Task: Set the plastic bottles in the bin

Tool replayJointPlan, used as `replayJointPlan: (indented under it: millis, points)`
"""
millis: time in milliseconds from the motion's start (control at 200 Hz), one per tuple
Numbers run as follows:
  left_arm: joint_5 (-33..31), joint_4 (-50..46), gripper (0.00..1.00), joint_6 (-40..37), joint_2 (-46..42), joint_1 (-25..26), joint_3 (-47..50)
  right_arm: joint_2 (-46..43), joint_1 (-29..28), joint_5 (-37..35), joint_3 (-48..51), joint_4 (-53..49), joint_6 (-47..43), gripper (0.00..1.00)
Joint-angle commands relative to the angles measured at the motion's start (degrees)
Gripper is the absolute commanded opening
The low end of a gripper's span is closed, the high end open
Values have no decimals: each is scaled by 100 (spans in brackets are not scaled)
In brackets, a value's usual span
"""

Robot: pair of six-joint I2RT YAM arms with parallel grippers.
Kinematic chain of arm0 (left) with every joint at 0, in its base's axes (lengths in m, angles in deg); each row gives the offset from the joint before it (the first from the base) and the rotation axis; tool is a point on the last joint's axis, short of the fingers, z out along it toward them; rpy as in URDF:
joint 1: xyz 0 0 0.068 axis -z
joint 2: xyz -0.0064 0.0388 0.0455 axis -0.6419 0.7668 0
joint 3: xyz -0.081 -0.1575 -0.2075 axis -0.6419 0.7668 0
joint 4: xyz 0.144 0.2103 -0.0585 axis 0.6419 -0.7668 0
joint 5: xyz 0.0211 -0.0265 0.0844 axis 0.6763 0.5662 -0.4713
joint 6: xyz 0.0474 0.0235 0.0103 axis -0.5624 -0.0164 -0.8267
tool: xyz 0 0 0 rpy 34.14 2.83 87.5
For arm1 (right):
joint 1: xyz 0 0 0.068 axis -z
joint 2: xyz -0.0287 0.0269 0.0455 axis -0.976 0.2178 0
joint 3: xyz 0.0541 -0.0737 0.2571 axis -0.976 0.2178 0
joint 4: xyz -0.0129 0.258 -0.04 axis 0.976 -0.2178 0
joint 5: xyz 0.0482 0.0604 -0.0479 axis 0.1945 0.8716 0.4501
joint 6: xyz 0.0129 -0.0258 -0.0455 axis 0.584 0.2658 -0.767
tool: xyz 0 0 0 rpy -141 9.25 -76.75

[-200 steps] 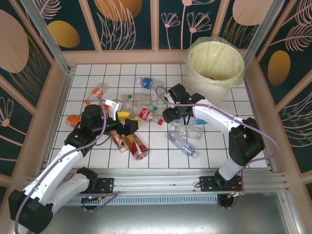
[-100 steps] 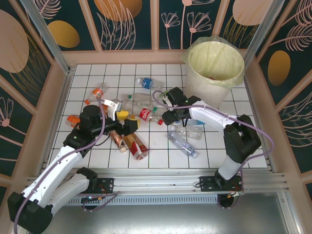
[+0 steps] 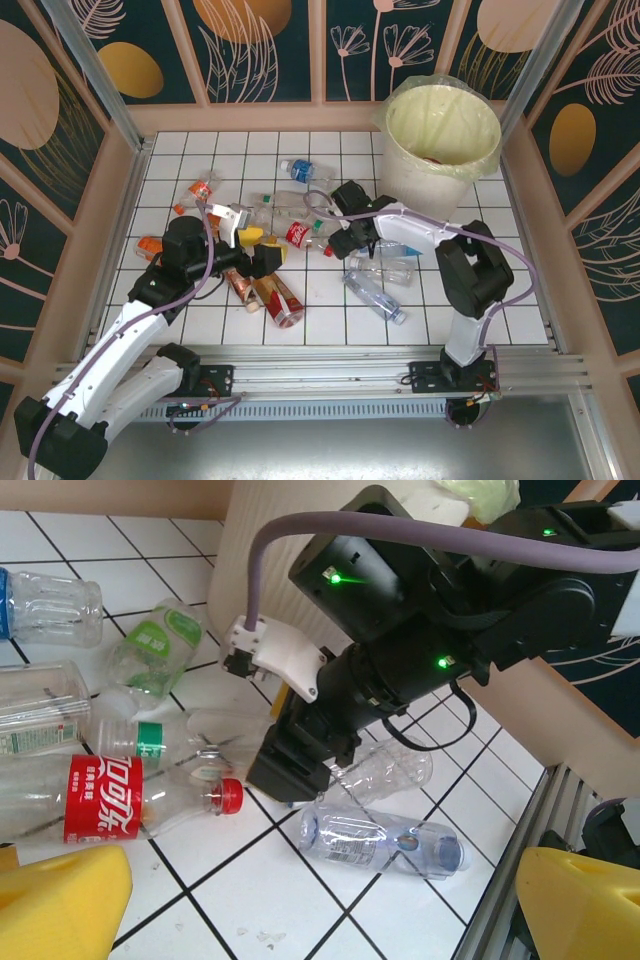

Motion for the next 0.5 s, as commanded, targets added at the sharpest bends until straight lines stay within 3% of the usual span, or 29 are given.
replayJointPlan:
  millis: [0, 490]
  points:
    - [57, -55, 99, -29, -40, 36, -127, 203, -14, -65, -328, -7, -192, 79]
    - [72, -86, 99, -69, 13, 36, -138, 743, -12, 145, -745, -15, -377, 78]
